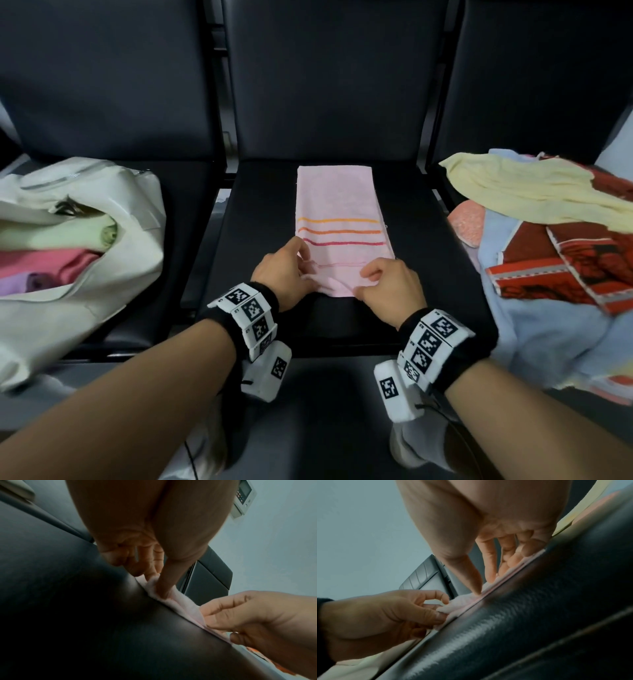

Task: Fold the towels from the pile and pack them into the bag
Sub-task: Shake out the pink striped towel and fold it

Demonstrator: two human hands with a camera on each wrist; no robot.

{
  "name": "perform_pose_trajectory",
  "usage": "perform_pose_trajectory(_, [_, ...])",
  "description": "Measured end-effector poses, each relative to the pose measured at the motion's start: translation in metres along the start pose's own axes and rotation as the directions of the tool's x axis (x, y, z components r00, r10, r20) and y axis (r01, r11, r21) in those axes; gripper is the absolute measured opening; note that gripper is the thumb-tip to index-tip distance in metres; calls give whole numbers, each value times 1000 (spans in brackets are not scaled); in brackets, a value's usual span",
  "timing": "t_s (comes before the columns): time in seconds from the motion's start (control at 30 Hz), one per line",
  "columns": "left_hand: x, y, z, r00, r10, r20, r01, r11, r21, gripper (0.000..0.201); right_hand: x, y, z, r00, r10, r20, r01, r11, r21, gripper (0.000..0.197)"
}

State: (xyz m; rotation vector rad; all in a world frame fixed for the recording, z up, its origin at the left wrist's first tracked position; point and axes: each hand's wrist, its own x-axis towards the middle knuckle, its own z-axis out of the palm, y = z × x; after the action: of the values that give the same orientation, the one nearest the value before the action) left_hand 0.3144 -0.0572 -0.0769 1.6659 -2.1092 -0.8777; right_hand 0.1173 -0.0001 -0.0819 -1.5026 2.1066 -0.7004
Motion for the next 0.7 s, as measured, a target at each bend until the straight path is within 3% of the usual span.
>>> perform_pose_trajectory(0.2, [-10,-2,0,1000,-23,14,23,999,48,14,-7,1,-4,998,59,33,-59,998,-27,32])
perform_pose_trajectory(0.4, [-18,2,-1,1000,6,-28,-6,1000,8,28,0,7,-6,996,74,-44,-74,997,2,14])
perform_pose_trajectory(0.53, [-22,2,-3,989,-101,-106,96,994,-54,38,0,10,-11,994,75,-82,-72,997,36,9])
perform_pose_trajectory(0.7, [-32,2,-6,971,-212,-108,207,977,-50,46,-3,11,-15,995,64,-71,-64,998,1,10])
